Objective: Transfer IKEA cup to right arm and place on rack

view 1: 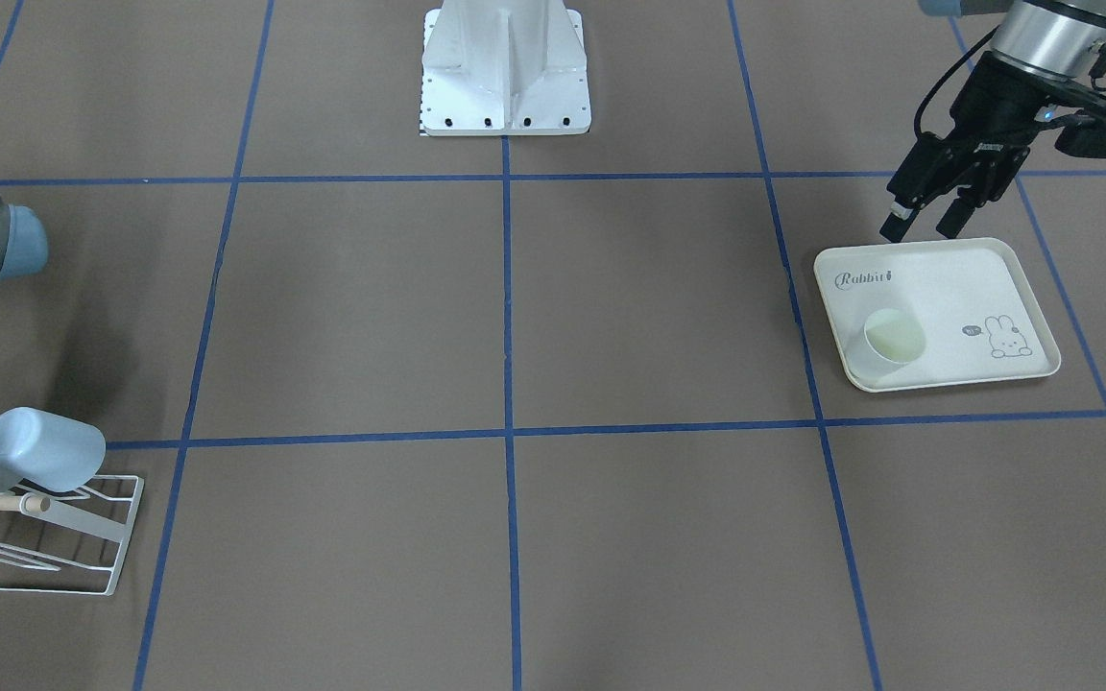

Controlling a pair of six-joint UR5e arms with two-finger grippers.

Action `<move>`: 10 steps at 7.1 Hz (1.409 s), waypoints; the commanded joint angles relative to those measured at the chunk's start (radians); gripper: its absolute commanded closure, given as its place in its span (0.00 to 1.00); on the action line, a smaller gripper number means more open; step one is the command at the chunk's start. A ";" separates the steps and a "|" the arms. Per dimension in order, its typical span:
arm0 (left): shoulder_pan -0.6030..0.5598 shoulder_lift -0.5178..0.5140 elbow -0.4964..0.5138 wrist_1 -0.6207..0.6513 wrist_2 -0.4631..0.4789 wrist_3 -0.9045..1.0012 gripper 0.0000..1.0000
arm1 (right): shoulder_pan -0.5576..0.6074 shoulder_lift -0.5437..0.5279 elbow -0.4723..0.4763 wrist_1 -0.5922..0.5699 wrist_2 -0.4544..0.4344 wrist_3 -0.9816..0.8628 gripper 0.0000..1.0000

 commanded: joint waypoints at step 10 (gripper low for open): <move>-0.012 0.054 0.073 0.286 -0.042 0.444 0.00 | 0.120 0.027 0.310 0.004 0.534 0.710 0.00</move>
